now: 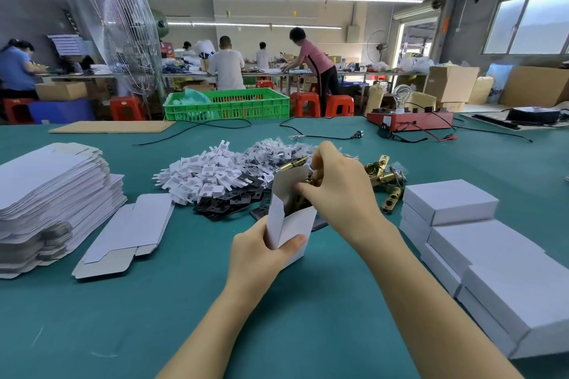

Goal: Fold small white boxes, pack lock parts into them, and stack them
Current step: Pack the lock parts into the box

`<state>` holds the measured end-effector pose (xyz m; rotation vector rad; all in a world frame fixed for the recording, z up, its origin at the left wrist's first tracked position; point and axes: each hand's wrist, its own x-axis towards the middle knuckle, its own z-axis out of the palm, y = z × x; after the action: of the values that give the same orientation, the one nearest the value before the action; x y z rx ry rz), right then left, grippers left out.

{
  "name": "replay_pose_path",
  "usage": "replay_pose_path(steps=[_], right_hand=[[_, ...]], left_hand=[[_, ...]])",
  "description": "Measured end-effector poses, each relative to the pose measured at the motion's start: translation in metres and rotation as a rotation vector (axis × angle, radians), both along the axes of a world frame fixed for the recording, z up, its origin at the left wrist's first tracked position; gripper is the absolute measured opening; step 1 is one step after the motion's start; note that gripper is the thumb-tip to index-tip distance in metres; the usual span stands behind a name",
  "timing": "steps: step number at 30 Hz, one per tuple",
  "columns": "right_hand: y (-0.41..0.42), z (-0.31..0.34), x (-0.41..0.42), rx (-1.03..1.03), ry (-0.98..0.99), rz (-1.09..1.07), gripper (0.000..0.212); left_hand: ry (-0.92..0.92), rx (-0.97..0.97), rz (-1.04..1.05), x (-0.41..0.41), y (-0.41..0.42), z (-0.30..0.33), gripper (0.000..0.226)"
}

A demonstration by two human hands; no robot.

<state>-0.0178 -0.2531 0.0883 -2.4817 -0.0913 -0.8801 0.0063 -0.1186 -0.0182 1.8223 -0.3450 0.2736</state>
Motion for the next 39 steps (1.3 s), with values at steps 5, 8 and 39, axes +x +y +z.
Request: replay_pose_path(steps=[5, 8, 39], right_hand=[[0.000, -0.006, 0.003, 0.009, 0.073, 0.024, 0.025], [-0.005, -0.007, 0.005, 0.009, 0.079, -0.046, 0.022], [-0.051, -0.034, 0.020, 0.362, 0.361, -0.025, 0.041]], left_hand=[[-0.025, 0.009, 0.011, 0.001, -0.001, -0.001, 0.025], [-0.023, -0.003, 0.015, 0.002, 0.000, -0.001, 0.024], [0.222, -0.503, 0.340, 0.016, 0.017, 0.005, 0.017]])
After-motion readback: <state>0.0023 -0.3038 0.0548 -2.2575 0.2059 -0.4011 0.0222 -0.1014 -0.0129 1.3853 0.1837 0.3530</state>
